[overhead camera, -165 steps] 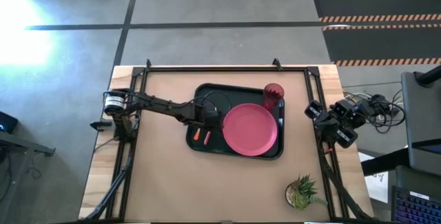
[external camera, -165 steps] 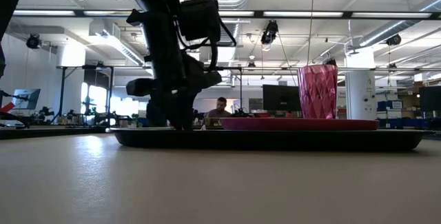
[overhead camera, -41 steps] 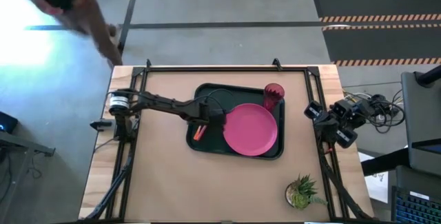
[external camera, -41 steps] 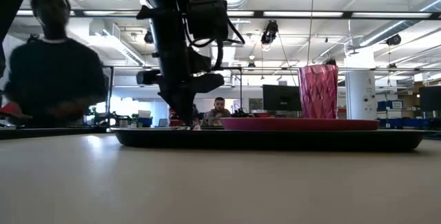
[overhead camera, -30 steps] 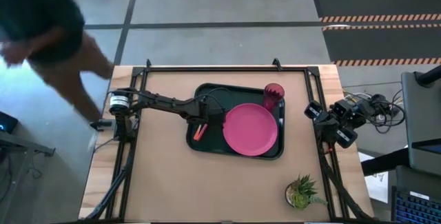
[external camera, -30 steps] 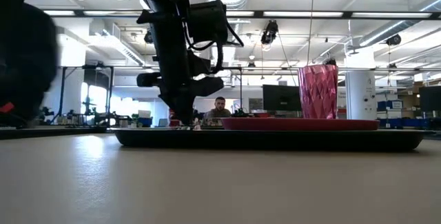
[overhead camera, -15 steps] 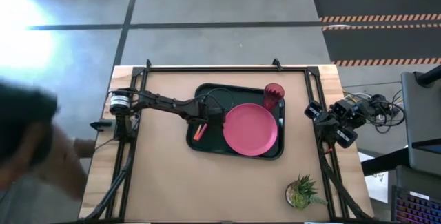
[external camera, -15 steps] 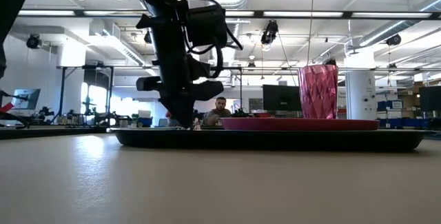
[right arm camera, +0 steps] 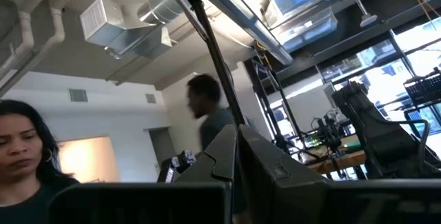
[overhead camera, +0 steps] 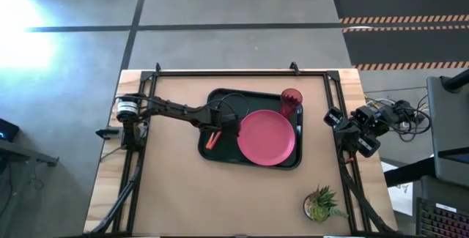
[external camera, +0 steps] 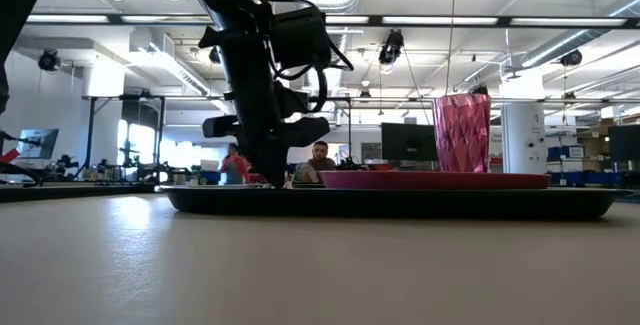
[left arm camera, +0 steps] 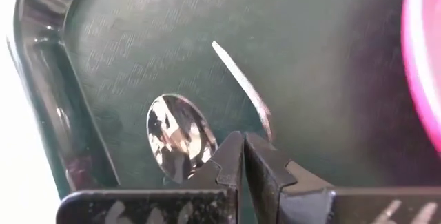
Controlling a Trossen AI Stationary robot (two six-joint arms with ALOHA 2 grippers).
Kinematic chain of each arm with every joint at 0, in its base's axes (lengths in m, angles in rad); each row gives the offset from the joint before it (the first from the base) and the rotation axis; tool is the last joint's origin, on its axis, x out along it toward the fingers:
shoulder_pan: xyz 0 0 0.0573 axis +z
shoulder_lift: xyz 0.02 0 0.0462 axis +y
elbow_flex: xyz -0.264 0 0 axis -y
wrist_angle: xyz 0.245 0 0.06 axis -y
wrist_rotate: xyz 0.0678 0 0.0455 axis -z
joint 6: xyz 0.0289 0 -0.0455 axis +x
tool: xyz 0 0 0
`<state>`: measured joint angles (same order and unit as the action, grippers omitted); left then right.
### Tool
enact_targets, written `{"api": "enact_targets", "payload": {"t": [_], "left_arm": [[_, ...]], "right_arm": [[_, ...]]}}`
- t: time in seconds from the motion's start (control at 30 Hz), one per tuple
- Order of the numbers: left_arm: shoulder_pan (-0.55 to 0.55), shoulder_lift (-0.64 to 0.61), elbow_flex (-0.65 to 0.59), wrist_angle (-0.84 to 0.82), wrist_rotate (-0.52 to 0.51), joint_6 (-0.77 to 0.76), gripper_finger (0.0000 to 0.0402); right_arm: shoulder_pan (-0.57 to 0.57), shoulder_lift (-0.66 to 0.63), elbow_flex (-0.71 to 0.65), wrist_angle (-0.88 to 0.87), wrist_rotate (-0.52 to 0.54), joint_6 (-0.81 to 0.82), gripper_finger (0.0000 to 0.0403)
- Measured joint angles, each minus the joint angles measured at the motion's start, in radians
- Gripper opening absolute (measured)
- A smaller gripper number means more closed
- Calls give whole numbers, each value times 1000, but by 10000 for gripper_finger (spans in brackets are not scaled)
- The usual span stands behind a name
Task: Pick and place plate/cup/fork/spoon on tray
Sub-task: Adjust the pink fork on the black serving tray
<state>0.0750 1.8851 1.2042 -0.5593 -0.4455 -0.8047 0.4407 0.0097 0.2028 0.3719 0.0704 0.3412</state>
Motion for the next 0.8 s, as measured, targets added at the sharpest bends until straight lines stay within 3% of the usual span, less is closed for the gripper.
{"api": "enact_targets", "payload": {"t": [0.8], "left_arm": [[-17,-2,7,107,57,-26,0]], "right_arm": [[0,0,0,0,0,1,9]]}}
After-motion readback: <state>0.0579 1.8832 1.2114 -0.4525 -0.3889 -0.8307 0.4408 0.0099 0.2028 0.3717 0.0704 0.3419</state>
